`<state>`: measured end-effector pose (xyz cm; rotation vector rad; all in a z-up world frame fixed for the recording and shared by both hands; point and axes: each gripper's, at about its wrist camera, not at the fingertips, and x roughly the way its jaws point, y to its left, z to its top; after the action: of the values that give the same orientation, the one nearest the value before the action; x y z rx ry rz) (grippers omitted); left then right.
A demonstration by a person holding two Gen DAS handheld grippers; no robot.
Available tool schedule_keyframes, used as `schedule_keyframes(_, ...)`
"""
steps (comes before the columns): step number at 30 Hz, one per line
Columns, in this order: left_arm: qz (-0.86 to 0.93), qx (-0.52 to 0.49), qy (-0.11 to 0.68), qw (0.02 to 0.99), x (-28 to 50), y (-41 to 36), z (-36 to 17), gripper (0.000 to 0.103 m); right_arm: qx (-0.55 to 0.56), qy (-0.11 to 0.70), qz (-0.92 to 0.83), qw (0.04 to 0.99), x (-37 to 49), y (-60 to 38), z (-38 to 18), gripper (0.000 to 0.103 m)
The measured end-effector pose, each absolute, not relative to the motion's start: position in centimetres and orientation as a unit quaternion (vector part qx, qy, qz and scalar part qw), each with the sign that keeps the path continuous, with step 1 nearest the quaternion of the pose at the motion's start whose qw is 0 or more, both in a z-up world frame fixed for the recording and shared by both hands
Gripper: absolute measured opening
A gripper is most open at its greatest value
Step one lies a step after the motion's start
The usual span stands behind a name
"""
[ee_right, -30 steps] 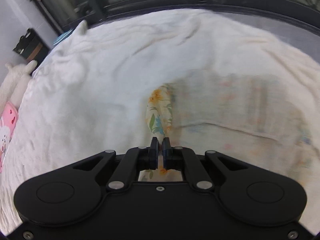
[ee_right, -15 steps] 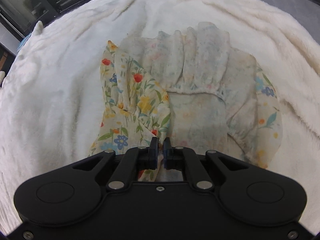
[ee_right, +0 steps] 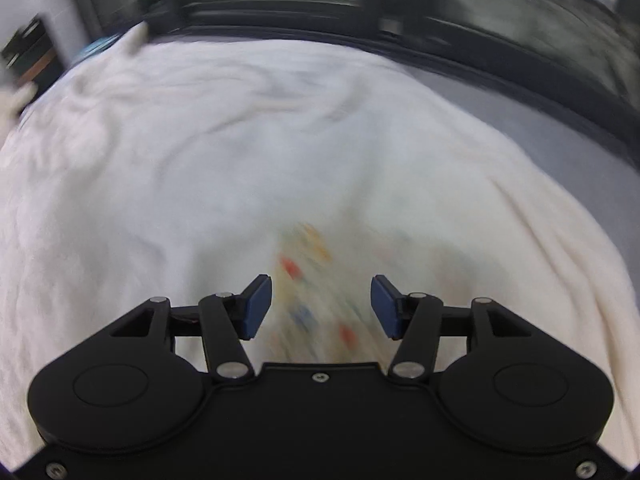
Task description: Fold clothes
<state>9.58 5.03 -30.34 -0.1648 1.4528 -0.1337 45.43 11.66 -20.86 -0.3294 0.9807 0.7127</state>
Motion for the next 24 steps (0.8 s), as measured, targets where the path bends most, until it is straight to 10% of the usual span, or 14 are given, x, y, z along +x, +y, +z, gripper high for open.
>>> schedule_keyframes(3, -0.057, -0.091, 0.663, 0.741, 9.6, 5.6, -30.3, 0.042, -0.149, 0.512, 0.3, 0.791, 48.1, 14.3, -24.2, 0.051)
schedule_keyframes(6, -0.049, -0.108, 0.664, 0.739, 9.6, 6.2, -30.4, 0.042, -0.165, 0.535, 0.276, 0.781, 49.1, 15.3, -26.4, 0.002)
schedule_keyframes(12, -0.049, -0.092, 0.66, 0.744, 9.5, 6.1, -30.3, 0.042, 0.001, 0.521, 0.221, 0.824, 51.6, 10.1, -25.9, 0.002)
schedule_keyframes(20, -0.081, -0.087, 0.653, 0.748, 9.5, 6.5, -27.3, 0.043, 0.172, 0.505, 0.3, 0.791, 49.8, 0.9, -20.0, 0.039)
schedule_keyframes(22, -0.103, -0.09, 0.638, 0.758, 9.3, 6.2, -25.5, 0.048, 0.217, 0.494, 0.334, 0.773, 47.8, -4.1, -15.9, 0.074)
schedule_keyframes(24, -0.121, -0.098, 0.63, 0.761, 9.2, 5.7, -24.6, 0.055, 0.226, 0.475, 0.346, 0.777, 45.5, -9.1, -12.1, 0.079)
